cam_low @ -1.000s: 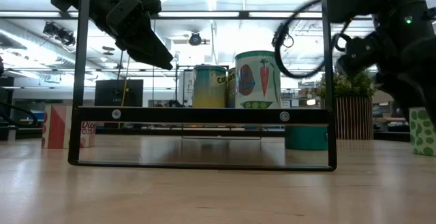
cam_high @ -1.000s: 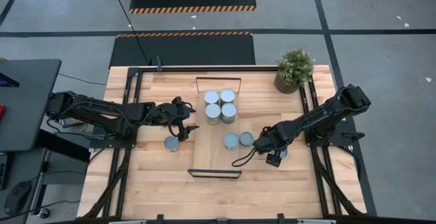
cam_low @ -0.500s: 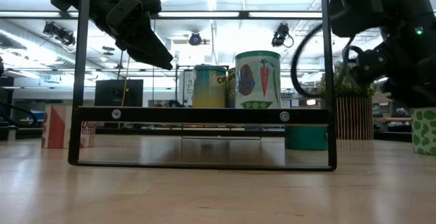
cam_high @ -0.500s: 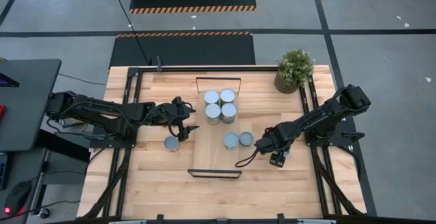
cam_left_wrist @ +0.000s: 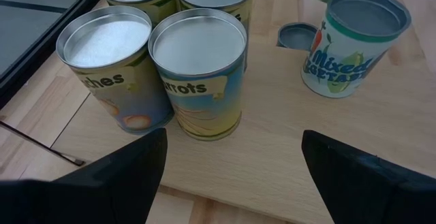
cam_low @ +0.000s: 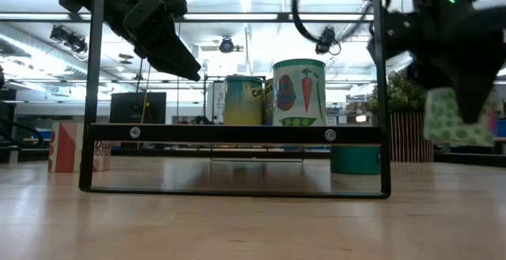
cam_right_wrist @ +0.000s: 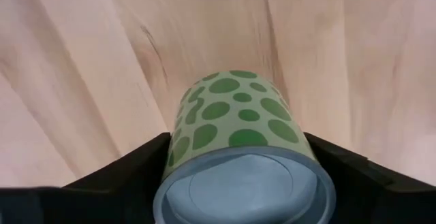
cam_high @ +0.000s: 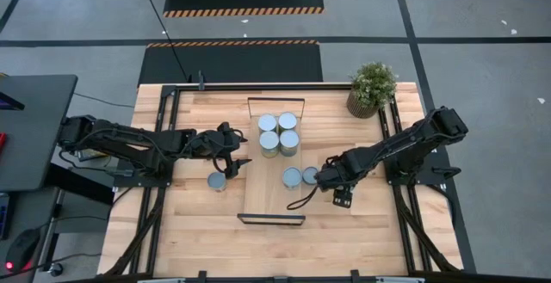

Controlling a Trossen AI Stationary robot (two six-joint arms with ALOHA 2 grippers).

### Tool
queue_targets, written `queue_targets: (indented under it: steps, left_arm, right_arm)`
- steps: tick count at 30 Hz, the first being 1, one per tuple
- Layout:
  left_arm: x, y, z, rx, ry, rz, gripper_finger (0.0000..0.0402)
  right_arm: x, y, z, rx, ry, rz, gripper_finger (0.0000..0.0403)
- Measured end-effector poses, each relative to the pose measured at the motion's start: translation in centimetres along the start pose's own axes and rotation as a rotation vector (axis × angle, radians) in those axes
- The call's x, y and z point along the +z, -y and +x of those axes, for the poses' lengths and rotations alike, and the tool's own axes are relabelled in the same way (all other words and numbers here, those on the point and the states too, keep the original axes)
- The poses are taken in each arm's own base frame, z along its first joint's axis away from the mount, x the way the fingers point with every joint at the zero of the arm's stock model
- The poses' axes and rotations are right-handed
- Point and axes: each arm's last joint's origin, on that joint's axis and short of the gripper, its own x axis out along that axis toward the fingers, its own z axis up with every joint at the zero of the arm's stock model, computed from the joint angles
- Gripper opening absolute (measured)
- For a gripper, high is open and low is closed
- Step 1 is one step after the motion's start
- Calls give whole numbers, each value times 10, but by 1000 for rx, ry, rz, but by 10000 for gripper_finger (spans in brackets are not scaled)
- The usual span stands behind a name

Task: Pick and place cans onto a shelf
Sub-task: Put the canned green peas on the shelf

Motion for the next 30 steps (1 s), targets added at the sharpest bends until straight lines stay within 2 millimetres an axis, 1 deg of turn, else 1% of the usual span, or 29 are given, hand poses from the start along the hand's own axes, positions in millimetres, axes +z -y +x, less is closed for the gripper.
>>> queue_targets:
  steps: [3, 12, 16, 25, 28, 30]
  left_arm:
    - [0, 0, 0, 0, 1, 0, 345]
    - [0, 0, 0, 1, 1, 2, 345]
    - [0, 0, 0, 1, 1, 2, 345]
    - [1, 0, 0, 1, 5, 1, 345]
    - [1, 0, 0, 0, 7, 13, 345]
    - [1, 0, 0, 0, 9, 15, 345]
  right_arm:
    - [10, 1, -12, 5, 52, -21, 310]
    - [42, 14, -53, 13, 223, -64, 313]
    - [52, 21, -66, 25, 276, -78, 313]
    - [71, 21, -73, 24, 476, -156, 314]
    - [74, 21, -73, 19, 495, -183, 314]
    - [78, 20, -70, 18, 496, -187, 314]
